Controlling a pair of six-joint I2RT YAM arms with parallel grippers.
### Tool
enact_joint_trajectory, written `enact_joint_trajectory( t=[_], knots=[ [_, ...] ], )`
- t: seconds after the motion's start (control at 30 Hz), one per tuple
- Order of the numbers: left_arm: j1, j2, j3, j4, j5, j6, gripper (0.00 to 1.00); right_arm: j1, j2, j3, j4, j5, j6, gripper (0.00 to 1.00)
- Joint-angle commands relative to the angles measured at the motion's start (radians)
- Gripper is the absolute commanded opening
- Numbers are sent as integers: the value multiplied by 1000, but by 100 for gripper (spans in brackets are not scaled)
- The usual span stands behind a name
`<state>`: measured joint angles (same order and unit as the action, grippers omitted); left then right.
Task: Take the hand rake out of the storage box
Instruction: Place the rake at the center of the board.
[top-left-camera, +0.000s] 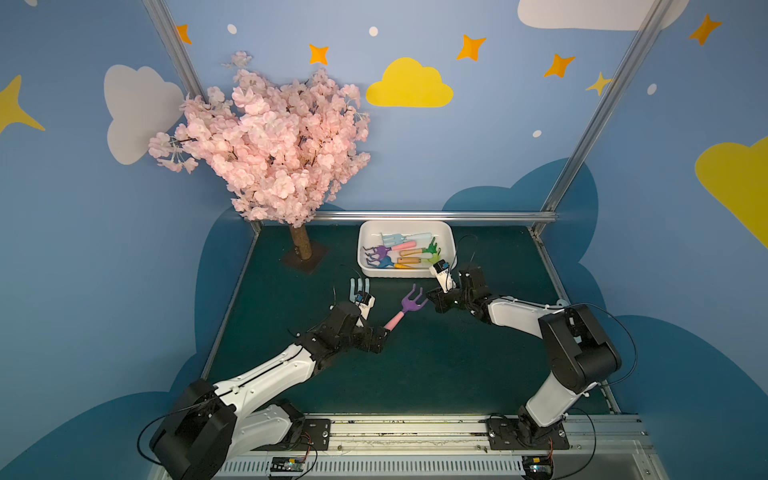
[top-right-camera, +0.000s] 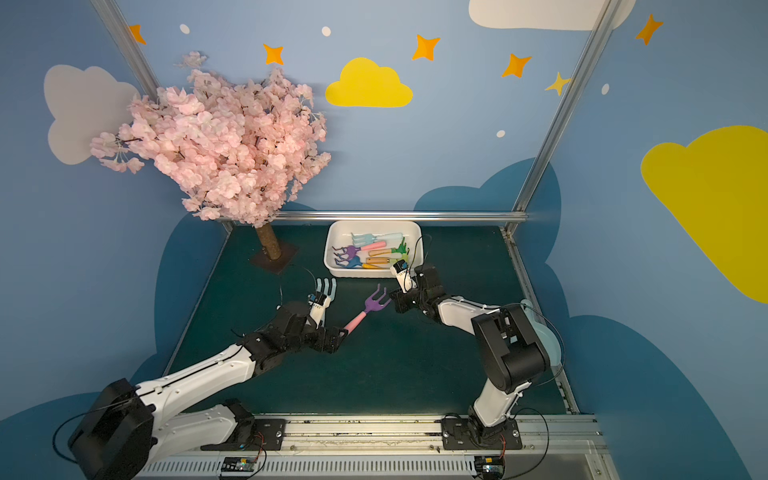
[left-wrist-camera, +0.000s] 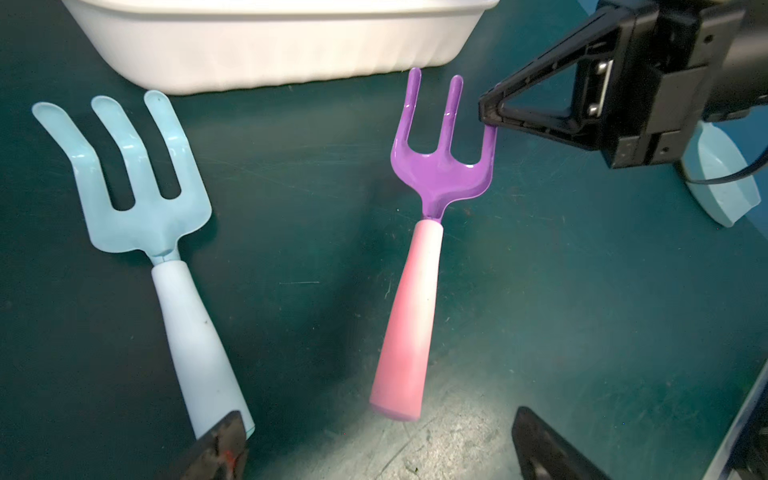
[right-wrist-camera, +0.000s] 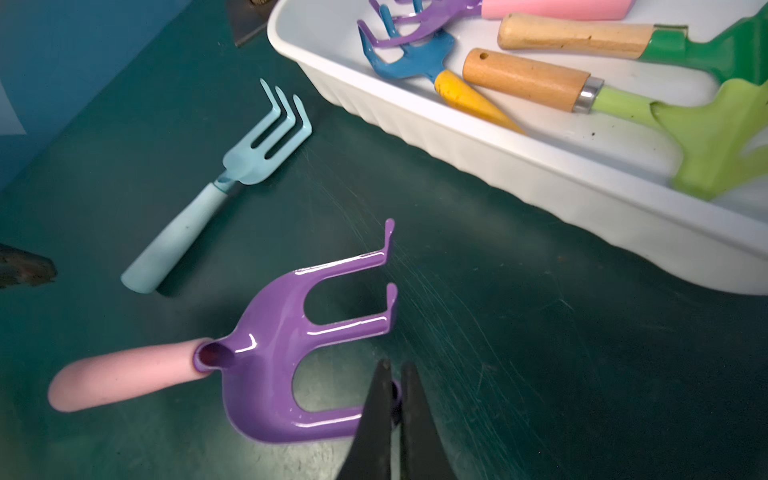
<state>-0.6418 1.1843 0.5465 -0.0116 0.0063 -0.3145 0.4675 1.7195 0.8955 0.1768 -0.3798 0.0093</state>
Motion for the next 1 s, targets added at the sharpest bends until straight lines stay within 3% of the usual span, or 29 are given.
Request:
enact_joint_trajectory(
  t=[0.0,0.2,0.37,0.53,0.6,0.7,0.8,0.9,0.97],
  knots=[
    [-4,55,48,42,36,23,100,27,48,95,-134,20,-35,0],
    [-8,155,99,42,27,35,100,31,109,145,-182,4,-56,0],
    [-21,240,131,47,28,35,93,31,138,165,-221,11,-67,1],
    [-40,325,183,33,25,41,88,23,118,184,-304,15,-93,14],
    [-50,360,209,19,24,44,84,18,93,166,-301,12,-91,29],
    [-57,426,273,-34,27,51,77,7,32,93,-222,4,-86,78],
    [-75,487,336,-109,25,68,71,-30,-26,51,-193,-19,-45,89],
    [-102,545,373,-138,-14,84,70,-66,-82,1,-147,-5,22,91],
    [-117,583,401,-163,-51,87,62,-89,-116,-31,-119,21,69,92]
  ],
)
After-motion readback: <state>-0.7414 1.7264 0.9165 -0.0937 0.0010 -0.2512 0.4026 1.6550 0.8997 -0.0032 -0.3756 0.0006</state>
